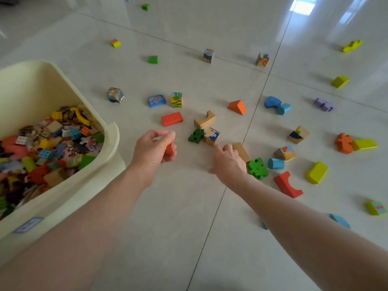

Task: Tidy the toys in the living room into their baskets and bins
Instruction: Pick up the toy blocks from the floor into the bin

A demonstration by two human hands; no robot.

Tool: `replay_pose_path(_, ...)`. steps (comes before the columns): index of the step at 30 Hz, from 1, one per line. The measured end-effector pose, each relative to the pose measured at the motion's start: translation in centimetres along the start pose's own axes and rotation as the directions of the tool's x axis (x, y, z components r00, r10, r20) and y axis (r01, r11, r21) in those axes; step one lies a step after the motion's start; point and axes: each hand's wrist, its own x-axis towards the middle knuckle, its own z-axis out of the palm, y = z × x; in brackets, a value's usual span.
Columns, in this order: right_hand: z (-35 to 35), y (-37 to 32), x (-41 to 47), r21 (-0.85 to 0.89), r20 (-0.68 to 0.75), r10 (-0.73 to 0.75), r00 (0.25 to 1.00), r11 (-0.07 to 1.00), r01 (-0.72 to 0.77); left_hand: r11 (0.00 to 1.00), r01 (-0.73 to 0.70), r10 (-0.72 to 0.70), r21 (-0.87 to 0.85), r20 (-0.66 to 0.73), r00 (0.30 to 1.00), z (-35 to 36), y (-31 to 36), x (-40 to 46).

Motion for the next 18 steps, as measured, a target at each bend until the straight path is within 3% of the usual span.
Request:
replay_pose_path(5,0.3,0.9,-0.5,0.12,-0.066,-0.085,0.994,0.988,0.092,0.995,0.074,-0.072,-0.069,0.025,0.997,-0.5,0.3,0.2)
replay_pose_path(8,-0.3,2.1,-1.4,0.376,-0.09,-0.052,0.995,0.923,0.082,0.983,0.177,-0.174,-0.044,0.059,0.983,1.4,0.1,0.4)
replay_pose_path(9,-0.8,2.5,-1.7,0.494,-0.076,-0.017,0.997,0.868,0.052,0.982,0.188,-0.189,0.014,0.068,0.98,2.4,0.0,0.4)
replay_pose_path(11,-1.7,3.4,-2.2,0.711,0.007,0.051,0.999,0.702,-0.041,0.947,0.09,-0.115,0.309,0.063,0.991,4.1,-0.4,0.6)
replay_pose_path(14,-3.0,5.1,-2.9,0.883,0.109,0.134,0.985,0.441,-0.158,0.679,-0.141,0.115,0.72,0.085,0.99,6.6,-0.7,0.8)
replay_pose_path(18,-4.0,7.5,-3.6,0.956,0.214,0.144,0.966,0.172,-0.237,0.372,-0.308,0.244,0.875,0.228,0.943,9.1,-1.8,1.9)
